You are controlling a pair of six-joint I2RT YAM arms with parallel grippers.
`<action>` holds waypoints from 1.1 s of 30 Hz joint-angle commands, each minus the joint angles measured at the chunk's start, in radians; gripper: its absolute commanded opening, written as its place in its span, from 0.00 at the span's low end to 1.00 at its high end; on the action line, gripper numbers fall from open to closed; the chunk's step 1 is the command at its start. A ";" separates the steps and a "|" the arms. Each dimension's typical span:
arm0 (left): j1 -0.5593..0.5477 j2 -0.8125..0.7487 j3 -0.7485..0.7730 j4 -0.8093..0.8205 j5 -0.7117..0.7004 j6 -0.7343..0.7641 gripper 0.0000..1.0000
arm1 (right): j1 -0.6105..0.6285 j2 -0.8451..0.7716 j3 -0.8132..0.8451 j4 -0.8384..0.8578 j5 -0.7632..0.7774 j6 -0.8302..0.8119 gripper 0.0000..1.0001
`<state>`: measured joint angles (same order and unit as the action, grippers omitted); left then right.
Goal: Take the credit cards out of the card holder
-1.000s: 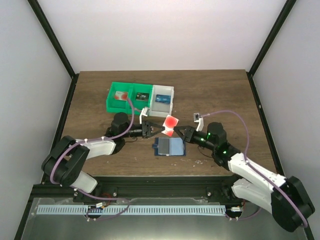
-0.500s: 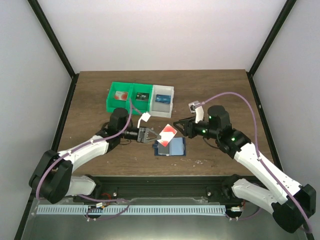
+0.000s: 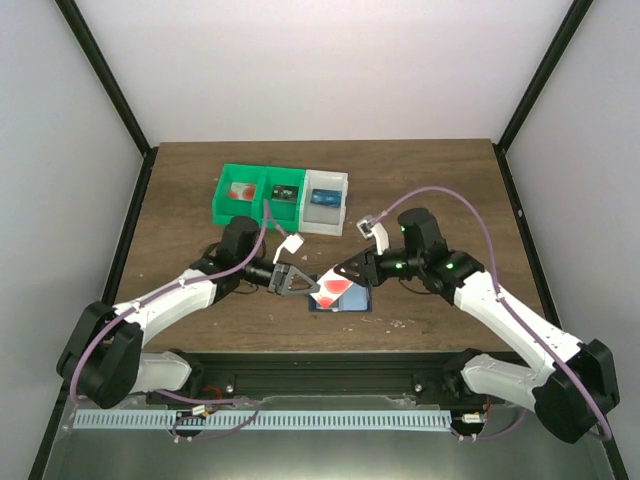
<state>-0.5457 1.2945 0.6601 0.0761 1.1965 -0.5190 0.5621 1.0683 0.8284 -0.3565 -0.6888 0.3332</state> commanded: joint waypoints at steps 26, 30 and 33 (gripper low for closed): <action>0.041 -0.083 -0.082 0.324 -0.190 -0.318 0.54 | -0.005 -0.057 -0.228 0.503 -0.069 0.428 0.00; 0.041 -0.129 -0.117 0.352 -0.284 -0.391 0.57 | -0.005 -0.088 -0.259 0.603 0.028 0.544 0.00; 0.041 -0.161 -0.156 0.426 -0.317 -0.463 0.58 | -0.005 -0.102 -0.276 0.669 0.106 0.619 0.00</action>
<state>-0.5083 1.1736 0.5510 0.3828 0.9649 -0.8627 0.5602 0.9977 0.5629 0.1574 -0.7105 0.8082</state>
